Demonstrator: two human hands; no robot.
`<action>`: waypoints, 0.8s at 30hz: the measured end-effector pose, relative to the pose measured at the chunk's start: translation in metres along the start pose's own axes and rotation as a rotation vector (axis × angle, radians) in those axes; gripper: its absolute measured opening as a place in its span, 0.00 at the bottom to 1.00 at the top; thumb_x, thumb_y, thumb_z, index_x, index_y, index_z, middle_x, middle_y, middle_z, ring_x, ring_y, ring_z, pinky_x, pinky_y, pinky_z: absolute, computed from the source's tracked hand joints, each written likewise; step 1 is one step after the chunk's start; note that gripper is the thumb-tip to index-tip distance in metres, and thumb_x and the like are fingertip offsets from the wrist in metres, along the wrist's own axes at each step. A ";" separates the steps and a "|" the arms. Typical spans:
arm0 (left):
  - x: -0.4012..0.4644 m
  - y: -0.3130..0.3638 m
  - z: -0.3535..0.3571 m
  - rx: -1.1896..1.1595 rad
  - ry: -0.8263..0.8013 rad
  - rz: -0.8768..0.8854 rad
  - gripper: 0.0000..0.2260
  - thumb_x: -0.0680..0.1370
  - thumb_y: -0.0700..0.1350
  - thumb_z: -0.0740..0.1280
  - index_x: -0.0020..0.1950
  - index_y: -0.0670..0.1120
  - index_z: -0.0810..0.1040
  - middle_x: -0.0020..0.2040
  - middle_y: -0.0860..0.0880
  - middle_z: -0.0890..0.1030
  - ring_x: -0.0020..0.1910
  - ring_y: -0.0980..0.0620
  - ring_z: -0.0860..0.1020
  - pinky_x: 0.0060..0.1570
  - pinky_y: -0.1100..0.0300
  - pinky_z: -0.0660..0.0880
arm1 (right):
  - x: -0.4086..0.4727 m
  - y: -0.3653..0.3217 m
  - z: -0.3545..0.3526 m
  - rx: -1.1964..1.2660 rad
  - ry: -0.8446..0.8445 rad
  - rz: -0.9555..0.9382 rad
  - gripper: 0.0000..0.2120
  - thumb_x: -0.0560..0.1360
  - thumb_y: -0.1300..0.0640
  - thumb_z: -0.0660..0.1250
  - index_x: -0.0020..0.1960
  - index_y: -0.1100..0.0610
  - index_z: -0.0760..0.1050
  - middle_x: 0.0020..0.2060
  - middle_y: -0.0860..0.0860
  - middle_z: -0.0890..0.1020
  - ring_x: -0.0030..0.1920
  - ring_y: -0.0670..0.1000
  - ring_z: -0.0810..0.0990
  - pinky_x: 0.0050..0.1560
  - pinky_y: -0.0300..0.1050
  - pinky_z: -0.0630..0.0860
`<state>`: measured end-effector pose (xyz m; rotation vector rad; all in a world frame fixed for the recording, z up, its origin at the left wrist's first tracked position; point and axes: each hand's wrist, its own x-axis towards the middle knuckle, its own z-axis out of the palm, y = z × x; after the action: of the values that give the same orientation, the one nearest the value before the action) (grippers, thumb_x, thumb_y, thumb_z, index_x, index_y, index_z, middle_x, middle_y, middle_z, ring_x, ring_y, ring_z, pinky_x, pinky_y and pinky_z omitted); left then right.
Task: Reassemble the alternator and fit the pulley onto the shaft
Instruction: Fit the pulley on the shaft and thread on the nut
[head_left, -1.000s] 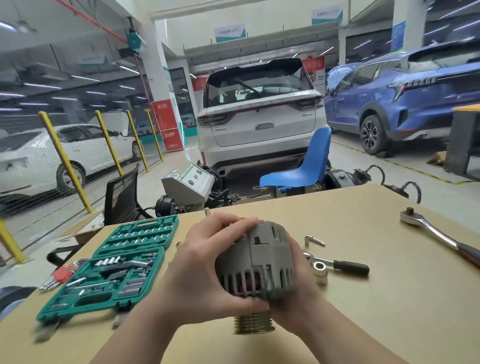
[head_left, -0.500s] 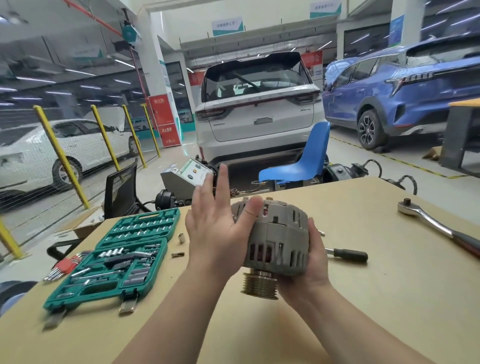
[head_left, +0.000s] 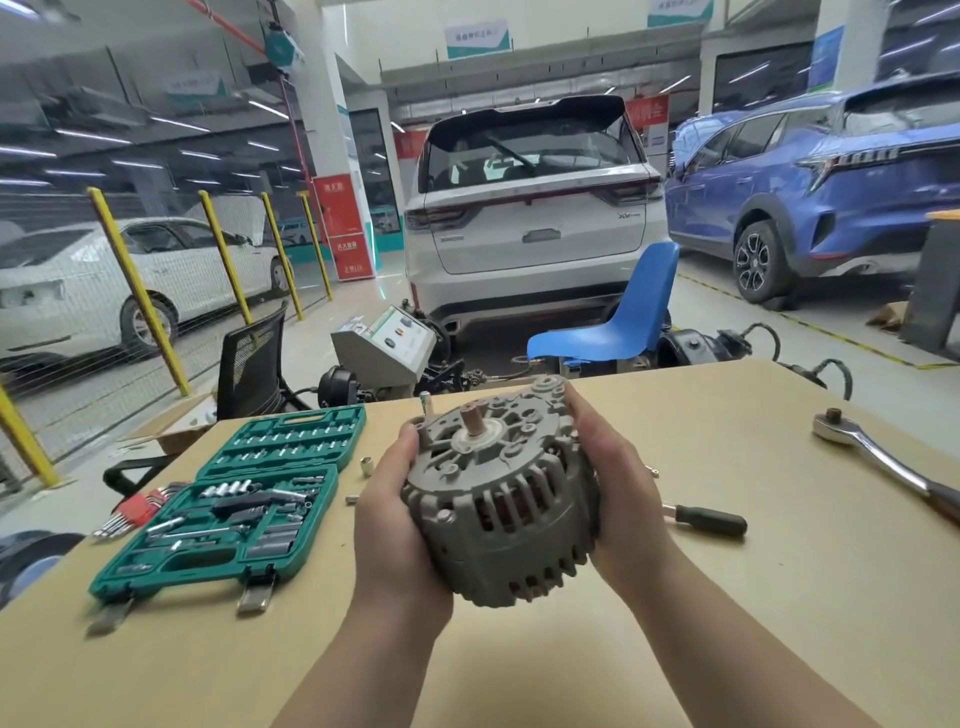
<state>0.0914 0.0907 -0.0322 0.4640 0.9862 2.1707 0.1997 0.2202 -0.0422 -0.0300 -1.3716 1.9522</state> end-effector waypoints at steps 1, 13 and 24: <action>0.002 0.002 -0.005 -0.014 0.006 0.018 0.22 0.82 0.56 0.65 0.62 0.41 0.87 0.65 0.35 0.84 0.63 0.34 0.84 0.63 0.41 0.80 | 0.002 -0.002 0.007 -0.069 -0.006 0.001 0.31 0.83 0.38 0.62 0.76 0.61 0.69 0.68 0.64 0.80 0.68 0.68 0.79 0.69 0.68 0.74; -0.009 0.009 -0.035 0.171 -0.064 0.419 0.36 0.80 0.67 0.69 0.75 0.41 0.73 0.68 0.31 0.79 0.68 0.29 0.79 0.69 0.24 0.70 | -0.001 0.006 0.036 0.019 0.133 0.295 0.29 0.75 0.30 0.68 0.62 0.52 0.85 0.60 0.57 0.87 0.60 0.61 0.86 0.68 0.60 0.77; 0.002 -0.012 -0.038 -0.002 0.067 0.317 0.29 0.79 0.70 0.66 0.78 0.63 0.72 0.74 0.48 0.79 0.68 0.39 0.82 0.57 0.38 0.83 | -0.008 0.000 0.035 -0.001 0.156 0.102 0.12 0.81 0.52 0.67 0.60 0.53 0.84 0.56 0.61 0.87 0.56 0.65 0.87 0.59 0.68 0.82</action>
<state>0.0739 0.0785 -0.0655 0.5824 1.0014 2.4832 0.1913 0.1877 -0.0298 -0.2518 -1.2906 1.9879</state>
